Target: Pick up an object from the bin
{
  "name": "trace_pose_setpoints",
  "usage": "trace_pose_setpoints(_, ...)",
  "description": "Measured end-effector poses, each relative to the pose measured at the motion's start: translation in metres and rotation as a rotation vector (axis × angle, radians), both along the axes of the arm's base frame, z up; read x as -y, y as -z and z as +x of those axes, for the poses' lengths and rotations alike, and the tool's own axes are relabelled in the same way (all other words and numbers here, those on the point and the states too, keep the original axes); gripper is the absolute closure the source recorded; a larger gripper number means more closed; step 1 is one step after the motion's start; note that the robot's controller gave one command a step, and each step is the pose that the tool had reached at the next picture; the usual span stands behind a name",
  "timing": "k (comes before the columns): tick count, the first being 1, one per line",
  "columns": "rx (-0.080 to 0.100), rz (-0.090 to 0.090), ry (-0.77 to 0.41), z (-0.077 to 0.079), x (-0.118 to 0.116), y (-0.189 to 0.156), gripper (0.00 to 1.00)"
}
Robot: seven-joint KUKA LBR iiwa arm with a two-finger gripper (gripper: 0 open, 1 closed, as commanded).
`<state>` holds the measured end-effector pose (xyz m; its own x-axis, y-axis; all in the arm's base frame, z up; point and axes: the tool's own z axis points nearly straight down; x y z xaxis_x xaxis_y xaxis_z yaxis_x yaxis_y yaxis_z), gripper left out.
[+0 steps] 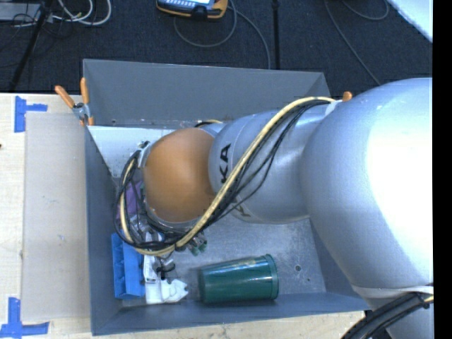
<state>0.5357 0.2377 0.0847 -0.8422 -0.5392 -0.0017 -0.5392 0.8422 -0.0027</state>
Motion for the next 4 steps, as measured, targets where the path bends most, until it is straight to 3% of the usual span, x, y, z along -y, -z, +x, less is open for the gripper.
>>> trace_pose_setpoints(1, -0.009, 0.0, 0.01, 0.004, 0.015, -0.037, 0.0)
trace_pose_setpoints(3, -0.004, 0.001, -0.325, 0.043, 0.021, -0.108, 0.0)
trace_pose_setpoints(4, 0.006, 0.005, -0.156, 0.051, 0.031, -0.093, 0.0)
